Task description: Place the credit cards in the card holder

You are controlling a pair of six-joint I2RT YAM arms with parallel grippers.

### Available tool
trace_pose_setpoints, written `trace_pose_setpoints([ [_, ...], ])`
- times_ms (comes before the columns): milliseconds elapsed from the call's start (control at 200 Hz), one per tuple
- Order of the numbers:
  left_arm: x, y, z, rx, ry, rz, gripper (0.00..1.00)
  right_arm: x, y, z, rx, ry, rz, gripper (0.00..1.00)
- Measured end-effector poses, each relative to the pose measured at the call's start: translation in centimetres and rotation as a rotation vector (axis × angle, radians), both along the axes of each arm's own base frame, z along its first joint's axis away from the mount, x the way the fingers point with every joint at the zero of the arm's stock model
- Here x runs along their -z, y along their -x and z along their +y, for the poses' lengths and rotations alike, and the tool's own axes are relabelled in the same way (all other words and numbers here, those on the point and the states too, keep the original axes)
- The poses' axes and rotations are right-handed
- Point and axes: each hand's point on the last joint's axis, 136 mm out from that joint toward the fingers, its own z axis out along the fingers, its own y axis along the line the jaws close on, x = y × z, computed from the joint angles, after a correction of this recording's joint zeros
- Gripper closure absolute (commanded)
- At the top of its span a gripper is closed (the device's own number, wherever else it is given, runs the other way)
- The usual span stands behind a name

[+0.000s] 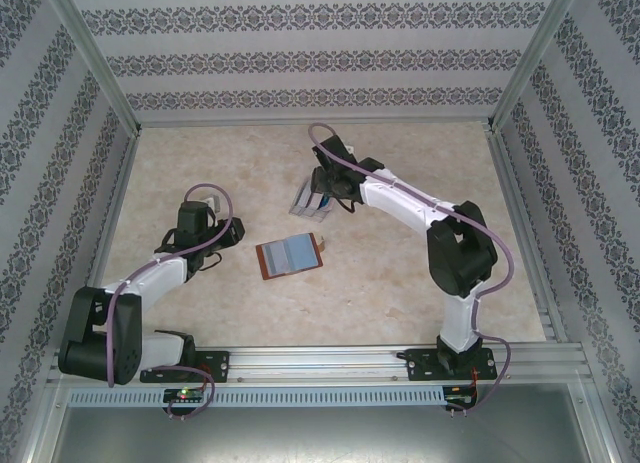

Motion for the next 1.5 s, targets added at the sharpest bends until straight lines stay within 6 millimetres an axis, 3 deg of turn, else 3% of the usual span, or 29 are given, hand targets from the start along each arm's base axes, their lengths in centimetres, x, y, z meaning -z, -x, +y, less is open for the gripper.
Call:
trace_pose_setpoints([
  [480, 1.6, 0.2, 0.0, -0.001, -0.006, 0.048, 0.57, 5.0, 0.3, -2.0, 0.030, 0.093, 0.140, 0.49],
  [684, 1.7, 0.2, 0.0, -0.001, -0.006, 0.051, 0.57, 5.0, 0.3, -2.6, 0.010, 0.118, 0.144, 0.55],
  [1014, 2.2, 0.3, 0.0, -0.001, -0.008, 0.068, 0.57, 4.4, 0.6, -5.8, 0.011, 0.231, 0.151, 0.62],
  [1259, 2.4, 0.2, 0.0, 0.000, -0.008, 0.074, 0.57, 4.4, 0.7, -6.3, -0.030, 0.282, 0.154, 0.73],
  [1499, 2.9, 0.1, -0.1, 0.004, -0.006, 0.094, 0.58, 4.0, 0.7, -6.4, -0.066, 0.313, 0.150, 0.74],
])
